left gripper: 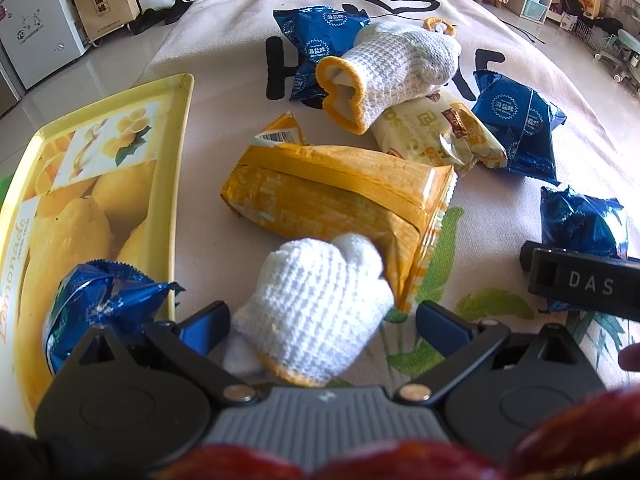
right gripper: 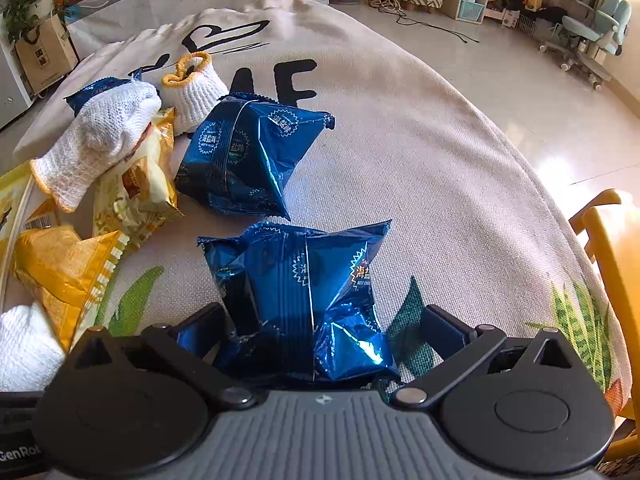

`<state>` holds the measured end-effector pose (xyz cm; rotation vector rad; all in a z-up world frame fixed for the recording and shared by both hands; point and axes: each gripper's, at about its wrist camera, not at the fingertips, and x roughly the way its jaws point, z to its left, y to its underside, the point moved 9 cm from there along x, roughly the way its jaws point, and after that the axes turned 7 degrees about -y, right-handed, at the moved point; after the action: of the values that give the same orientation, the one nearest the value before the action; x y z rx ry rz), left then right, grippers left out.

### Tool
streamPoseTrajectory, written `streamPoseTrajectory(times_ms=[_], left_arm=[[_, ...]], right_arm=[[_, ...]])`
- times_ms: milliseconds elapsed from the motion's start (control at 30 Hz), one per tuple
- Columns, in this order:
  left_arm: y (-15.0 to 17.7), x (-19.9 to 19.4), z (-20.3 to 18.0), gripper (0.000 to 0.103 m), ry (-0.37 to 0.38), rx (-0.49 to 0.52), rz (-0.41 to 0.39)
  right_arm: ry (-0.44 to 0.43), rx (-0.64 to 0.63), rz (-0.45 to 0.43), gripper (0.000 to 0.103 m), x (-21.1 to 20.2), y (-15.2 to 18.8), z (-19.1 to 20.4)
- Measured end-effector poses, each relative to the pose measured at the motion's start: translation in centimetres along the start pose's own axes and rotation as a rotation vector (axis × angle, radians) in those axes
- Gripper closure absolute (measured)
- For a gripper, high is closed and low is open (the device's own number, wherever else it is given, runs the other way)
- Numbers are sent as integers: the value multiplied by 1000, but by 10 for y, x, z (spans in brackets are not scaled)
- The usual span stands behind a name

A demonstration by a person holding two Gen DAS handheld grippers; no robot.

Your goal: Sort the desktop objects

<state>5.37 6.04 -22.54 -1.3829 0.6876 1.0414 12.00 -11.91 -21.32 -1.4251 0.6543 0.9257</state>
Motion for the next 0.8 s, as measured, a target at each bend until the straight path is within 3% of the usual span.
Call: streamPoseTrajectory(times_ms=[400,500,633,800], left_arm=[[-1,1,0,1,1,5,13],[-2,-3,-1,10,5,11,1],[-1,-8,-1,26,7,12,-6],[3,-13,5,35,28,-31,11]], right_arm=[[-12,-18,10,0,1,-2,0],[-26,-35,-2,6,-2,-2,3],[-46,-64,-31,30,-8,-4,8],[-88,-32,-37,31,-14,0,5]])
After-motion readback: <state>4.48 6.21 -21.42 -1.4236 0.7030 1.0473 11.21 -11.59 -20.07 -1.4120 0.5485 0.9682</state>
